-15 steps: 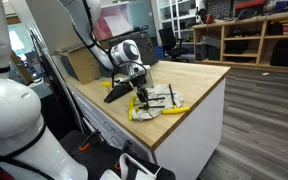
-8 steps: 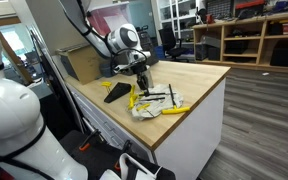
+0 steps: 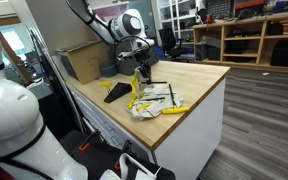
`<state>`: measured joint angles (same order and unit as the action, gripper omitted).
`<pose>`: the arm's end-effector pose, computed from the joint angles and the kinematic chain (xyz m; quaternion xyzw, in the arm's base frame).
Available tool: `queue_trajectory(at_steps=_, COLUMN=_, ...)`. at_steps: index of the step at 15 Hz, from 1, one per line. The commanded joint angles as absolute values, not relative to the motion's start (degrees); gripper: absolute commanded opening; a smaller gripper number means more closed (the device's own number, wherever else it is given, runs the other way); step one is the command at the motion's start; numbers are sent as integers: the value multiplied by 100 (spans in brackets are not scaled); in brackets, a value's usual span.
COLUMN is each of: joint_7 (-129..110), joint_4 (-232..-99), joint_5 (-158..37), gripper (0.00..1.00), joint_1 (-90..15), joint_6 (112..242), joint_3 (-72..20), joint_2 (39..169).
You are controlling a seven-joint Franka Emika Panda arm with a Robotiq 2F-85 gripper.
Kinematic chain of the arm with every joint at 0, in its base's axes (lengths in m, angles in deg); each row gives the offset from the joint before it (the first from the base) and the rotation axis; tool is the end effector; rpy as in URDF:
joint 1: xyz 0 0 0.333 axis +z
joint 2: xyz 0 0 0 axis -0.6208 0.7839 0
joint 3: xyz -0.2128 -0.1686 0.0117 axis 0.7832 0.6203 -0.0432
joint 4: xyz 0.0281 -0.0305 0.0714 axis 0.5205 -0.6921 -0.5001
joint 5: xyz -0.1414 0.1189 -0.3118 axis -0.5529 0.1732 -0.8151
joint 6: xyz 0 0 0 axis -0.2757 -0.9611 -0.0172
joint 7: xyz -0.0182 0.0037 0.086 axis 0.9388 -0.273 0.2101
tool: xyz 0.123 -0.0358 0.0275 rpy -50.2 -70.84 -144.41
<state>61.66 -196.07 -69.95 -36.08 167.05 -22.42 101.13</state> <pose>0.5033 -0.0603 0.2341 0.7956 -0.5893 -0.0302 0.1372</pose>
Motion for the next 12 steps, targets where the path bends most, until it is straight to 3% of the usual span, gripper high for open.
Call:
queue_trajectory(at_steps=1, joint_7=6202, joint_4=-18997, joint_5=-6852, gripper=15, joint_1=-3607, joint_6=16294, joint_3=-2355, joint_2=10575)
queue_trajectory(at_steps=2, joint_7=6232, joint_4=-18901, joint_5=-6865, gripper=37, joint_1=-3589, joint_6=16252, joint_3=-2360, joint_2=10681)
queue_trajectory(at_steps=5, joint_7=6169, joint_4=-18924, joint_5=-6894, gripper=47, joint_1=-3583, joint_6=16284, joint_3=-2353, joint_2=10671)
queue_trajectory(at_steps=12, joint_7=5776, joint_4=-20092, joint_5=-6546, gripper=98, joint_1=-3688, joint_6=16370, joint_3=-2407, joint_2=9737)
